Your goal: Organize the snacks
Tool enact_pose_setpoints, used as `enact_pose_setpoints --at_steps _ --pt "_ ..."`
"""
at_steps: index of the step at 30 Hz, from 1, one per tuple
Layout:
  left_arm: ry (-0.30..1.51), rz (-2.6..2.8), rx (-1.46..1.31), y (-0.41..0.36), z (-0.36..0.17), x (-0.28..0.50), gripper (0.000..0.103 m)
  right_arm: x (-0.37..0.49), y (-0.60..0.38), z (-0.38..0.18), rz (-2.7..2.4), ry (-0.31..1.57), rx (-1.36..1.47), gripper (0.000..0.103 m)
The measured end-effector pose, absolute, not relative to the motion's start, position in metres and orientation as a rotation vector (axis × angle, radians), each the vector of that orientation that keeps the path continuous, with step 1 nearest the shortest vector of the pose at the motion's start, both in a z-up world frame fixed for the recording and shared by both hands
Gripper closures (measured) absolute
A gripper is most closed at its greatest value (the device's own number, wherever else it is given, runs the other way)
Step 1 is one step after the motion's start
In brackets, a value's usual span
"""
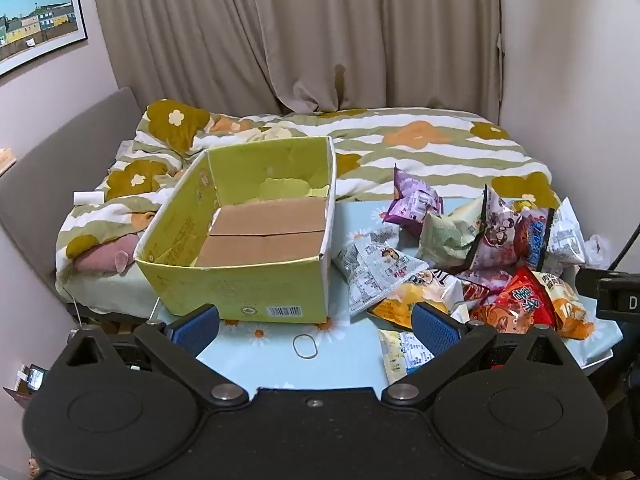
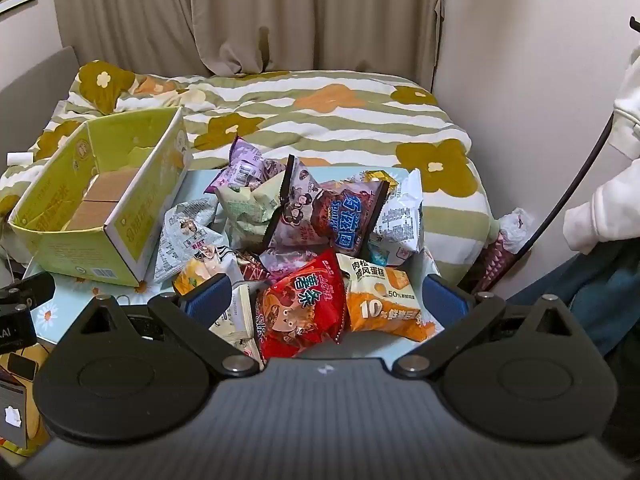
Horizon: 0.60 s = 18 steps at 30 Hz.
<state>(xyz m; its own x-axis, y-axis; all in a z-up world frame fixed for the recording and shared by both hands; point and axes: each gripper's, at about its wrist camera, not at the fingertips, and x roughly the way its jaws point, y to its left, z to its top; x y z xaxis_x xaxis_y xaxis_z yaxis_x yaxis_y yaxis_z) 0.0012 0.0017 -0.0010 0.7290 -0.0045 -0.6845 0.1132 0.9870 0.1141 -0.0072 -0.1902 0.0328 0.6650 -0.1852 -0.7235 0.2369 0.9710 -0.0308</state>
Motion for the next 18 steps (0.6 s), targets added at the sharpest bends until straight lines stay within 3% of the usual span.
enact_pose_setpoints --at_steps 18 --pt "0.738 -0.082 0.172 -0.0042 -0.002 0.0004 0.0 -0.0102 -0.1895 0.0332 -0.241 0.811 0.066 0.0"
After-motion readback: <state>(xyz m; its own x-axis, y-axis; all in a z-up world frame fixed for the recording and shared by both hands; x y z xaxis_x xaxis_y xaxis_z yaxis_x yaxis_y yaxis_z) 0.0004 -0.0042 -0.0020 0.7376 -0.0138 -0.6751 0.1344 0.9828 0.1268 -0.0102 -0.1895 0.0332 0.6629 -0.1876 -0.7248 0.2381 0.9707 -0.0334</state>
